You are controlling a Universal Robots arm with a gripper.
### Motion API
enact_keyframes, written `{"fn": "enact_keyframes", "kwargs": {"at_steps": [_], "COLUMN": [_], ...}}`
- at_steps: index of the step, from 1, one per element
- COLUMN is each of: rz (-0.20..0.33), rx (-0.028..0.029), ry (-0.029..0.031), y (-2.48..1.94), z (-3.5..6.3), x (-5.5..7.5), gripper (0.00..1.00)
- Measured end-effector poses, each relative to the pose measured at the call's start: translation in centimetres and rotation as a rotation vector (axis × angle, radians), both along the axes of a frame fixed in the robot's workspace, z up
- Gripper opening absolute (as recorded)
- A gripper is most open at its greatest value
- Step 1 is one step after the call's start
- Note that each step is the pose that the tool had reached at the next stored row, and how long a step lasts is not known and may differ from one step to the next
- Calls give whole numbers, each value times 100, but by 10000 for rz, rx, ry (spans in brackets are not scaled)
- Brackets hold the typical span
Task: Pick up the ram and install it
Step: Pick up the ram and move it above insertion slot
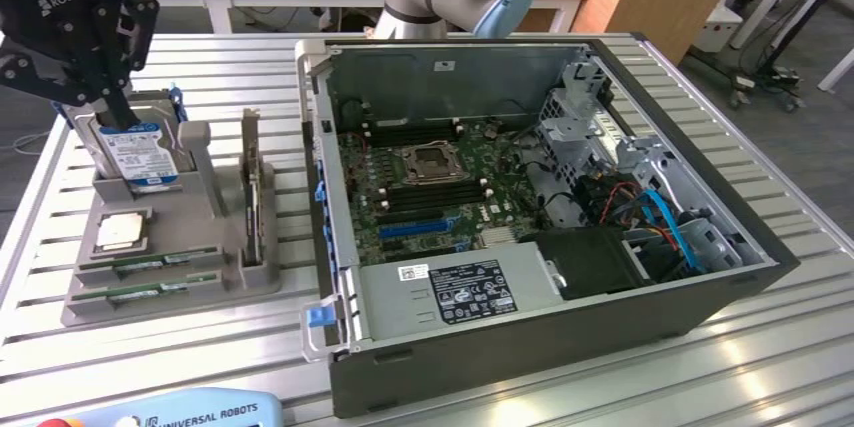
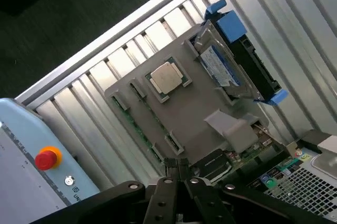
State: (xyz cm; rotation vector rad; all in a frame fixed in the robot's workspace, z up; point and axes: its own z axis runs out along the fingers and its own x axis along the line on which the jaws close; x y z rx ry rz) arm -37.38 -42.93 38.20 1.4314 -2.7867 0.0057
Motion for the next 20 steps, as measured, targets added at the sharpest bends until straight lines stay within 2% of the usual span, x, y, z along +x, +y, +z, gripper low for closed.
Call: {"fn": "enact_keyframes", "kwargs": {"at_steps": [8,20], "rz": [1158,2907], "rx": [-17,-123], "ry": [0,4], "y": [0,0], "z": [-4,-13], "x": [0,-2], "gripper": [10,10]}}
